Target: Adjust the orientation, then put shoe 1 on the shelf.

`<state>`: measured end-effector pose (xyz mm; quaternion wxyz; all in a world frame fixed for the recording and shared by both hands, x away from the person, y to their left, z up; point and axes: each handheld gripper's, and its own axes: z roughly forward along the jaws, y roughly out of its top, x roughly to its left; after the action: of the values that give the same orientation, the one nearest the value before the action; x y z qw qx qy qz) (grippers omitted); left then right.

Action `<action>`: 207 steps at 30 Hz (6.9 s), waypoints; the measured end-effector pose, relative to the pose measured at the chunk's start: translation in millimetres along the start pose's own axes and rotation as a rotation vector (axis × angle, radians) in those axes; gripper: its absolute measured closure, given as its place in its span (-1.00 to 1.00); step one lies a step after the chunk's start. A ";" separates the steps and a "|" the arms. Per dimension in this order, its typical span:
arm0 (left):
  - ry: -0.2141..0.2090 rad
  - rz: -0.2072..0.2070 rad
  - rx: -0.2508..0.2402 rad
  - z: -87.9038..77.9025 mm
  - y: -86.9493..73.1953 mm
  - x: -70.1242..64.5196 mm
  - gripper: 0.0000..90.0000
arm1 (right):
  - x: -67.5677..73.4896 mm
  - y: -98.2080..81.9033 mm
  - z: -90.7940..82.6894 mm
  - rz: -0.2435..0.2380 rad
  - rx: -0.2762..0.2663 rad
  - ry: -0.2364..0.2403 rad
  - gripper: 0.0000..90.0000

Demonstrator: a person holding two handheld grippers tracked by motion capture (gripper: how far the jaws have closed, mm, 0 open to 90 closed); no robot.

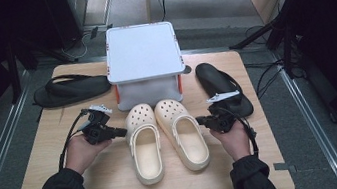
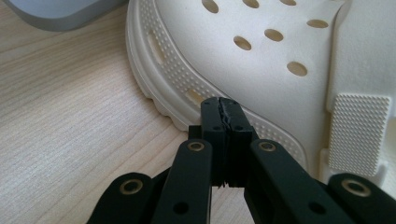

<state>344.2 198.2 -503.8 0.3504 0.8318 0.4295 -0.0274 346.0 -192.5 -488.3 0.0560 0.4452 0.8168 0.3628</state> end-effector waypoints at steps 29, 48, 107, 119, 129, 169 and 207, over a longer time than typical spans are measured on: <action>-0.024 0.022 0.034 6.4 -3.9 -10.7 0.96 | 12.7 -3.3 7.5 0.000 -0.019 0.009 1.00; -0.030 0.022 -0.049 -28.1 0.0 -13.0 0.84 | 37.8 -18.3 -34.2 -0.023 -0.187 -0.005 0.59; 0.067 0.076 -0.135 -77.6 145.0 29.1 1.00 | 100.2 -22.3 -1.6 -0.039 -0.135 0.054 0.23; 0.075 0.088 -0.127 -79.9 143.4 29.7 1.00 | 108.8 -13.4 21.3 -0.023 -0.116 -0.006 0.03; 0.073 0.083 -0.127 -80.0 143.5 29.9 1.00 | 115.9 -3.0 43.4 -0.001 -0.114 -0.043 -0.01; 0.109 0.090 -0.120 -79.7 143.9 25.3 1.00 | 98.3 24.5 33.8 -0.097 -0.027 0.055 0.49; 0.103 0.103 -0.119 -80.0 143.5 26.4 1.00 | 42.0 95.1 68.2 -0.180 -0.042 0.132 0.48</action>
<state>445.7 209.7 -372.4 0.3776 0.8308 0.4045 0.0591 414.5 -90.8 -467.2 0.0436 0.3441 0.8475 0.4017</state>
